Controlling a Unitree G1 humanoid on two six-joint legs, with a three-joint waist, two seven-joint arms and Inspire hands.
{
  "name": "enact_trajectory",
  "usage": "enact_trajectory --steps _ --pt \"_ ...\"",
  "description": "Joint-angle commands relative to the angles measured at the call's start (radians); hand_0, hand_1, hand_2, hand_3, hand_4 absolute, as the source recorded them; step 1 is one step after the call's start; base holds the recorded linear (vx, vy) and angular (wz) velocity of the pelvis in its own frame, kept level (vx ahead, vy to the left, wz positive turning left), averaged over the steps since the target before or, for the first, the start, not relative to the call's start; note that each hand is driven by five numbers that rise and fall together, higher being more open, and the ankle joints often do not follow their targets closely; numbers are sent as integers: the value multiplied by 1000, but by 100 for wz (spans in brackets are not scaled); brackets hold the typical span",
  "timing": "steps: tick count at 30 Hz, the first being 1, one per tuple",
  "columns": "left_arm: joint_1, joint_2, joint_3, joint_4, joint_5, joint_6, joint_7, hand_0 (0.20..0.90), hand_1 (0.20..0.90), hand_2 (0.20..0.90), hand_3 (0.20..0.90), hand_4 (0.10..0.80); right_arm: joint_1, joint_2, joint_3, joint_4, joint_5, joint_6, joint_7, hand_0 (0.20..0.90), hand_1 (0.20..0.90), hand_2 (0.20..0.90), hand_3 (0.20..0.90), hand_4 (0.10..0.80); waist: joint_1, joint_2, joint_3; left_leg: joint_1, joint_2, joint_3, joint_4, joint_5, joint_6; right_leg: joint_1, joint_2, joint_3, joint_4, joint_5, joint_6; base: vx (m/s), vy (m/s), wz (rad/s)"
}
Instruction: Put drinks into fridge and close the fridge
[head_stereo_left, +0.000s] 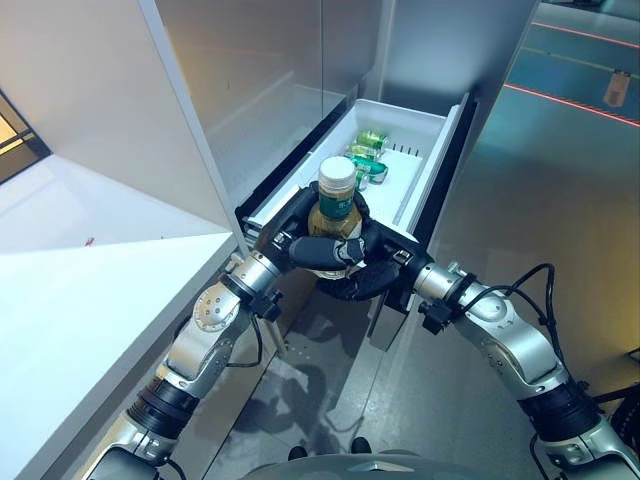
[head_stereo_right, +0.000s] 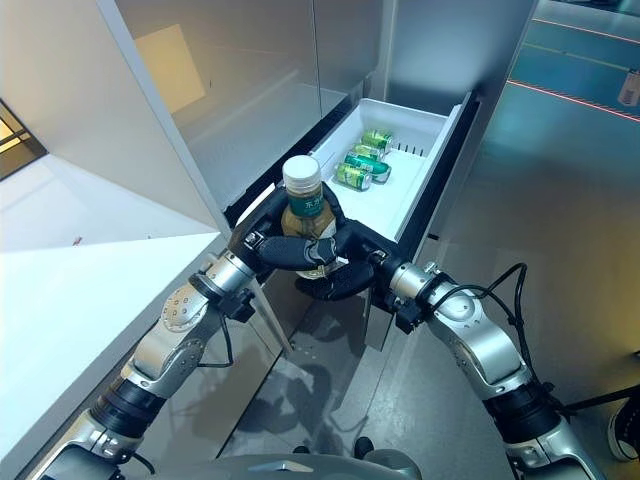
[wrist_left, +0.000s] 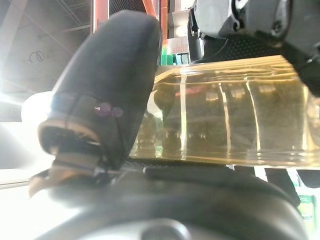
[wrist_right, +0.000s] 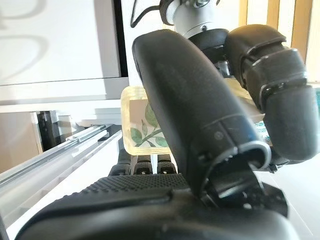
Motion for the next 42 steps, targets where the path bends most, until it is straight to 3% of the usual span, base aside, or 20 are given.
enact_trajectory --steps 1,9,16,19,20,24,25,26,32,42 --pt "-145 -63 -10 -55 -96 -186 -15 300 300 300 200 100 -109 50 -51 -47 112 -64 13 300 300 300 200 100 12 -24 -90 8 -29 -6 28 -114 21 -29 7 -64 93 -70 60 0 0 0" --pt "-148 -95 -55 -67 -153 -221 -54 300 300 300 200 100 -113 84 -21 -21 229 -46 -35 300 300 300 200 100 19 -26 -91 5 -38 -35 31 -113 22 -24 14 -54 83 -68 56 0 0 0" --pt "-151 -124 -108 -78 -140 -228 -94 300 300 300 200 100 -121 101 -17 -18 231 -91 -84 300 300 300 200 100 15 -27 -90 5 -36 -35 22 -109 21 -26 16 -51 77 -65 58 0 0 0" --pt "-153 -125 -118 -82 -147 -205 -115 441 441 441 365 265 -137 96 -20 -23 218 -100 -104 300 300 300 200 100 13 -26 -90 5 -36 -31 23 -112 22 -27 16 -49 75 -64 58 0 0 0" --pt "-155 -124 -121 -83 -152 -197 -123 462 462 462 389 289 -146 95 -19 -22 214 -108 -116 300 300 300 200 100 13 -25 -89 5 -36 -29 24 -112 22 -27 16 -49 75 -62 58 0 0 0" --pt "-156 -125 -132 -81 -149 -177 -140 451 451 451 376 276 -175 94 -26 -17 199 -119 -142 300 300 300 200 100 14 -22 -91 6 -36 -24 24 -113 22 -27 16 -49 71 -59 59 0 0 0" --pt "-154 -125 -135 -79 -141 -172 -146 585 585 585 532 432 -183 92 -31 -20 195 -123 -156 300 300 300 200 100 13 -22 -93 5 -36 -20 23 -113 22 -27 15 -48 67 -57 60 0 0 0" --pt "-153 -125 -136 -79 -137 -171 -146 900 900 900 900 800 -184 90 -34 -20 189 -130 -162 300 300 300 200 100 14 -22 -94 4 -36 -18 24 -115 23 -28 15 -47 66 -56 60 0 0 0" --pt "-128 -116 -119 -82 -131 -191 -109 900 900 900 900 800 -197 76 -52 -24 145 -149 -212 300 300 300 200 100 10 -23 -102 1 -32 -7 16 -112 22 -39 19 -38 60 -47 63 -6 -8 -7" --pt "-72 -98 -6 -102 0 -368 72 900 900 900 900 800 -263 34 -181 30 90 -189 -399 300 300 300 200 100 38 -38 -105 -11 -26 -16 21 -109 14 -41 18 -55 60 -42 56 -2 -12 -4"
